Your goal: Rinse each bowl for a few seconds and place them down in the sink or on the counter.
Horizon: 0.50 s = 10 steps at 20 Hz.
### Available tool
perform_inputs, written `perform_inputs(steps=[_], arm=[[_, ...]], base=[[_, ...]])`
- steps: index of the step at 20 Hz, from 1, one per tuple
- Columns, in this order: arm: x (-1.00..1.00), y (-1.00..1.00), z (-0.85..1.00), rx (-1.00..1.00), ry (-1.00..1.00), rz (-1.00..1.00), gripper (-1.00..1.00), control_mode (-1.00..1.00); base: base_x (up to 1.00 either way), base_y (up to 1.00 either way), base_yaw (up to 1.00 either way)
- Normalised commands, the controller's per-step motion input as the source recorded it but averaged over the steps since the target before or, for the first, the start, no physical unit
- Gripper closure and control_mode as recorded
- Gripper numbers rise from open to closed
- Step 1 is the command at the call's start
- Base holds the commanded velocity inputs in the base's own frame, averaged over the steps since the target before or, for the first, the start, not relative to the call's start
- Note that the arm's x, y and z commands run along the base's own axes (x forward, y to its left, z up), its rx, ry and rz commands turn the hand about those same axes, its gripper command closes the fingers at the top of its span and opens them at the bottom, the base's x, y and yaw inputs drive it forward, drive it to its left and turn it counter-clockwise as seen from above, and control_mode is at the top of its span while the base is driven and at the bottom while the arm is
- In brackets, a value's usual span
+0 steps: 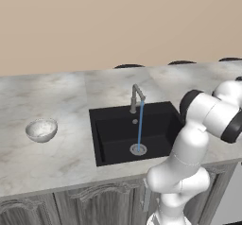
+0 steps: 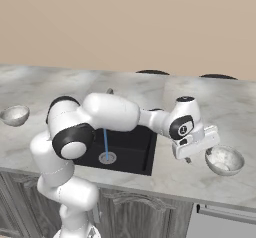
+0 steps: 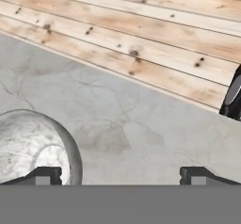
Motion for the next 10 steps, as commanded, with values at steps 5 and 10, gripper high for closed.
perform_inputs(steps=[5,10], arm=[[0.05,-0.21,-0.1,0.01,0.0,-0.03,-1.0,-1.0],[0.09,-0.15,-0.13,0.04,0.0,0.0,-1.0,-1.0]], base=[[0.0,0.0,0.0],[0.0,0.0,0.0]])
